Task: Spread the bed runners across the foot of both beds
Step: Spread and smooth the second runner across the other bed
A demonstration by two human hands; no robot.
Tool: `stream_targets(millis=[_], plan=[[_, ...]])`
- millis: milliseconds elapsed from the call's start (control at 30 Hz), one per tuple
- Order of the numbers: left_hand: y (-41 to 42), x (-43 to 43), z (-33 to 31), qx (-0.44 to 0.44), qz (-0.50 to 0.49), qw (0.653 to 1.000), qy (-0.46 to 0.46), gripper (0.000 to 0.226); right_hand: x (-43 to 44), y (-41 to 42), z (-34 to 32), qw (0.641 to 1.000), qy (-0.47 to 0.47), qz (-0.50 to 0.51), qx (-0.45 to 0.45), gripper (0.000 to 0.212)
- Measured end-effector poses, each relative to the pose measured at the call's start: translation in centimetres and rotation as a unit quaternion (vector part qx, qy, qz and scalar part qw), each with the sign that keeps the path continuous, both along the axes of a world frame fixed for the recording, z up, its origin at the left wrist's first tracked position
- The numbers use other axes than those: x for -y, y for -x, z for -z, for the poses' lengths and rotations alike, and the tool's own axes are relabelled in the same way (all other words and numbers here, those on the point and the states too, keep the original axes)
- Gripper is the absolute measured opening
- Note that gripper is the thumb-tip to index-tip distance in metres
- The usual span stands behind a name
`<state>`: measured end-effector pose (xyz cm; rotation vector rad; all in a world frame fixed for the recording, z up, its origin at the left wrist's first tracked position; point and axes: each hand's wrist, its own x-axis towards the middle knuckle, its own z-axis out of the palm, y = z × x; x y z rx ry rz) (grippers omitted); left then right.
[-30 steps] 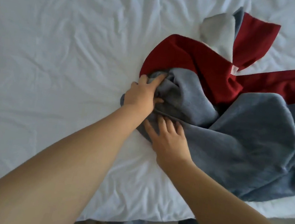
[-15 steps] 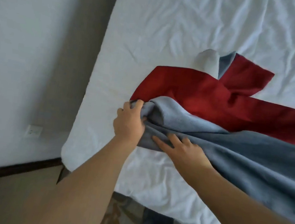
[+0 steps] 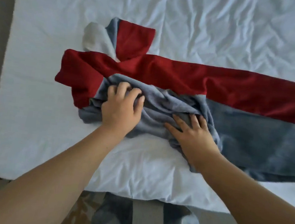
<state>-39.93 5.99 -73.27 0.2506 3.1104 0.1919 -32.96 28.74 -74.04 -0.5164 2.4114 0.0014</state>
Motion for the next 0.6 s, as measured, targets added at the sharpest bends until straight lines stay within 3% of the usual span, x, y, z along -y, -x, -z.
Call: stream_targets(millis=[67, 133, 167, 367, 500, 600], plan=[[-0.2, -4.8, 0.5, 0.012, 0.107, 0.994, -0.036, 0.031, -4.2, -0.8, -0.1, 0.998, -0.045, 0.051, -0.004, 0.109], [-0.6, -9.3, 1.1, 0.060, 0.186, 0.979, -0.059, 0.040, -7.6, -1.9, -0.3, 0.992, -0.066, 0.097, -0.041, 0.067], [-1.1, -11.4, 1.5, 0.088, 0.215, 0.971, -0.051, 0.045, -9.3, -2.6, -0.5, 0.988, -0.063, 0.129, -0.059, 0.058], [-4.1, -16.3, 3.8, 0.147, 0.286, 0.947, 0.005, 0.068, -10.3, -4.4, -0.6, 0.977, -0.112, 0.174, -0.053, 0.056], [-4.1, -12.1, 3.9, 0.121, 0.341, 0.932, -0.004, 0.079, -6.3, -4.0, -1.0, 0.964, 0.063, 0.195, -0.167, 0.042], [-4.4, -6.6, 3.2, 0.067, 0.299, 0.951, -0.030, 0.081, -1.4, -3.2, -1.0, 0.951, 0.156, 0.148, -0.221, 0.050]])
